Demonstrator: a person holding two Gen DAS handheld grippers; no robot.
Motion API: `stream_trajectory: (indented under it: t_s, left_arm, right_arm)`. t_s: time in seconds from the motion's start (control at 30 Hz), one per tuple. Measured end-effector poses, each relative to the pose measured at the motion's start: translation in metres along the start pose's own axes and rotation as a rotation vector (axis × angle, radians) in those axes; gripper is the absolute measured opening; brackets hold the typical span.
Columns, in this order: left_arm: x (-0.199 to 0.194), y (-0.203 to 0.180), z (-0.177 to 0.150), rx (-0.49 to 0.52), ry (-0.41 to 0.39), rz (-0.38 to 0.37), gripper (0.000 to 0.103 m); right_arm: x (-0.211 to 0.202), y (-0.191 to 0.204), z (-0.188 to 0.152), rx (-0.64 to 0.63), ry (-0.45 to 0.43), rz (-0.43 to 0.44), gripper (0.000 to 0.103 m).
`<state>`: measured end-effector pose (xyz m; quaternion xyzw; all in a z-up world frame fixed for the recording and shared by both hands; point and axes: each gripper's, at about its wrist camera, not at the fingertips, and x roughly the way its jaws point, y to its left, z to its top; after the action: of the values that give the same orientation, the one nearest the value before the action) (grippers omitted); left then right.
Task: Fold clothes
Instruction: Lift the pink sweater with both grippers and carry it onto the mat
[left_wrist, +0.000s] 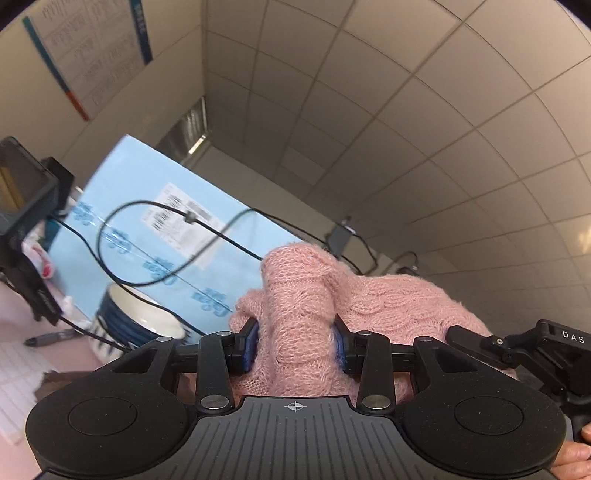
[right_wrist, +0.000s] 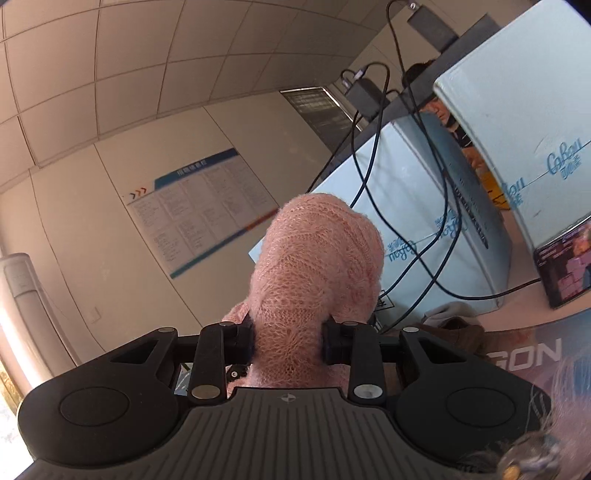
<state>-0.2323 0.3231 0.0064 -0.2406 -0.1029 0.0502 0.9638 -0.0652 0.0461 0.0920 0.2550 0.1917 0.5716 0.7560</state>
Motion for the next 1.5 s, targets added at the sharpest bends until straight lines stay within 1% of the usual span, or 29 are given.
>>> stream_trajectory:
  t_s: [0.13,0.27,0.3,0.47,0.53,0.57,0.63,0.67,0.7,0.73,0.77,0.8,0.83,0.9,0.97,1.03,1.1,1.17,1.23,1.33,1.37,1.43,1.5]
  left_arm:
    - [0.02,-0.05,-0.015,0.026,0.138,-0.053,0.037]
    - [0.035,-0.097,-0.038,0.017,0.28,-0.109,0.037]
    - [0.04,-0.107,-0.047,0.014,0.329,-0.123,0.037]
    - [0.069,-0.149,-0.098,-0.012,0.594,-0.206,0.037]
    - [0.077,-0.164,-0.118,-0.002,0.679,-0.231,0.037]
    - [0.079,-0.173,-0.126,0.009,0.707,-0.245,0.037]
    - [0.083,-0.185,-0.139,0.025,0.728,-0.266,0.042]
    - [0.086,-0.189,-0.144,0.031,0.728,-0.276,0.044]
    - [0.089,-0.192,-0.148,0.035,0.725,-0.285,0.049]
    - [0.092,-0.196,-0.152,0.054,0.724,-0.292,0.051]
    - [0.094,-0.199,-0.154,0.079,0.721,-0.293,0.055]
    - [0.094,-0.201,-0.155,0.096,0.715,-0.289,0.062]
    - [0.093,-0.2,-0.155,0.096,0.702,-0.29,0.066]
    - [0.091,-0.19,-0.149,0.049,0.67,-0.299,0.079]
    - [0.09,-0.179,-0.141,-0.011,0.632,-0.297,0.086]
    - [0.091,-0.168,-0.134,-0.057,0.607,-0.257,0.086]
    - [0.093,-0.157,-0.128,-0.099,0.586,-0.214,0.088]
    - [0.094,-0.145,-0.122,-0.14,0.564,-0.17,0.088]
    - [0.095,-0.134,-0.115,-0.182,0.543,-0.127,0.088]
    - [0.096,-0.125,-0.113,-0.224,0.546,-0.104,0.088]
    - [0.097,-0.124,-0.114,-0.226,0.554,-0.105,0.088]
    - [0.097,-0.126,-0.117,-0.213,0.574,-0.11,0.088]
    - [0.099,-0.127,-0.12,-0.204,0.594,-0.117,0.088]
  right_arm:
    - [-0.055,-0.016,0.001,0.006,-0.052,-0.094,0.028]
    - [-0.119,-0.038,0.003,0.047,-0.098,-0.195,0.028]
    - [-0.136,-0.044,0.003,0.06,-0.102,-0.234,0.028]
    - [-0.203,-0.074,-0.008,0.143,-0.075,-0.502,0.029]
    - [-0.227,-0.085,-0.013,0.173,-0.058,-0.601,0.029]
    - [-0.236,-0.09,-0.014,0.184,-0.051,-0.639,0.029]
    - [-0.251,-0.094,-0.02,0.179,-0.053,-0.703,0.031]
    - [-0.256,-0.095,-0.023,0.16,-0.06,-0.739,0.035]
    - [-0.261,-0.097,-0.025,0.137,-0.068,-0.776,0.037]
    - [-0.263,-0.097,-0.026,0.116,-0.079,-0.81,0.042]
    - [-0.264,-0.095,-0.026,0.087,-0.095,-0.854,0.045]
    - [-0.265,-0.093,-0.027,0.057,-0.113,-0.9,0.052]
    - [-0.266,-0.091,-0.027,0.028,-0.133,-0.931,0.059]
    - [-0.266,-0.084,-0.027,-0.033,-0.175,-0.977,0.067]
    - [-0.263,-0.074,-0.025,-0.104,-0.218,-1.019,0.075]
    - [-0.258,-0.062,-0.024,-0.18,-0.244,-1.048,0.076]
    - [-0.25,-0.046,-0.024,-0.261,-0.246,-1.016,0.078]
    - [-0.238,-0.031,-0.028,-0.318,-0.211,-0.934,0.083]
    - [-0.221,-0.02,-0.034,-0.34,-0.129,-0.816,0.084]
    - [-0.19,-0.014,-0.045,-0.327,0.017,-0.631,0.088]
    - [-0.178,-0.015,-0.049,-0.327,0.055,-0.631,0.089]
    - [-0.153,-0.018,-0.056,-0.329,0.127,-0.673,0.089]
    - [-0.138,-0.026,-0.06,-0.331,0.154,-0.777,0.089]
